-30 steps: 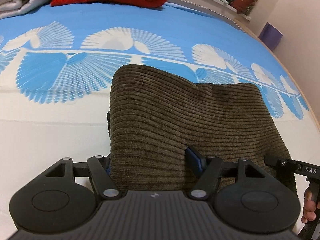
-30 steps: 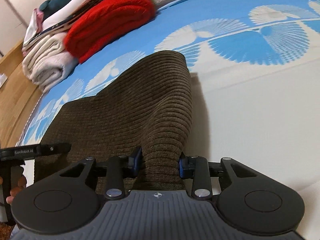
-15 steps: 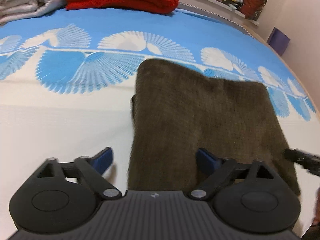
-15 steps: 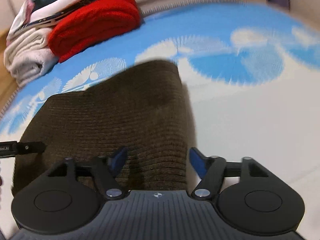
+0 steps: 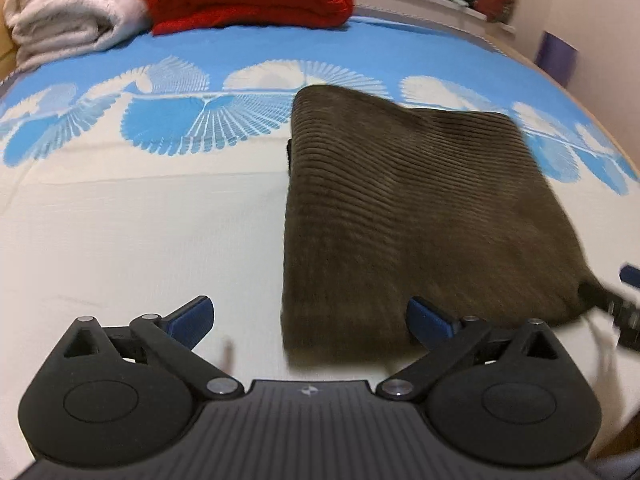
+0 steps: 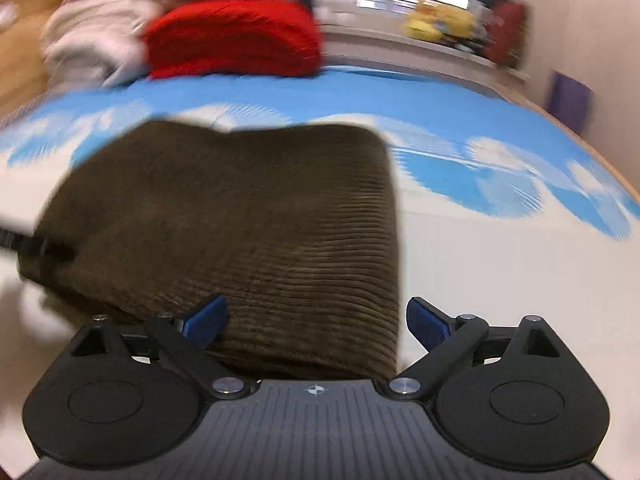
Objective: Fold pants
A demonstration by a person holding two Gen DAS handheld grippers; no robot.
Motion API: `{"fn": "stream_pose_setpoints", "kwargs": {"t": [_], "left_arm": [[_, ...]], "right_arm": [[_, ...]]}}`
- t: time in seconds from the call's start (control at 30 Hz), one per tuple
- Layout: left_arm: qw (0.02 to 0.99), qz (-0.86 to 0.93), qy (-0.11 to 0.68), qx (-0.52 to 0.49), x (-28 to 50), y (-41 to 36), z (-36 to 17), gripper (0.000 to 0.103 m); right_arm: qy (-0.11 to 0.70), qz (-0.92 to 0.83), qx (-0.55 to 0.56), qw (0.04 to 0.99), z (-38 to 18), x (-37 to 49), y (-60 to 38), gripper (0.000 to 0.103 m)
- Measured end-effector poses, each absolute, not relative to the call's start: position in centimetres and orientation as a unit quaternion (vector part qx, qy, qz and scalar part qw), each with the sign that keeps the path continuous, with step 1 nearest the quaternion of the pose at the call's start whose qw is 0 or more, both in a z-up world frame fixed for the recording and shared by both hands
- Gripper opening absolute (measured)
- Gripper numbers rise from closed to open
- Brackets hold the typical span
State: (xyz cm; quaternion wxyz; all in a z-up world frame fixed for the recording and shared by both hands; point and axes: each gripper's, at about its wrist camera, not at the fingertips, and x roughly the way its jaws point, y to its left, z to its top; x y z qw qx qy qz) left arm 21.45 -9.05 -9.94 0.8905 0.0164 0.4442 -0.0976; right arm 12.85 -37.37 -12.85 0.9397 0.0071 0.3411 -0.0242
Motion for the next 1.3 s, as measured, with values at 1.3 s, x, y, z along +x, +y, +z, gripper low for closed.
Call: {"fn": "stream_pose_setpoints", "kwargs": {"t": [1.3], "left_arm": [[0.919, -0.138, 0.363, 0.062, 11.3, -8.0, -11.6, 0.103]], "right_arm": [[0.266, -0.113, -0.01, 0.957, -13.1, 1.7, -30.2, 0.102]]}}
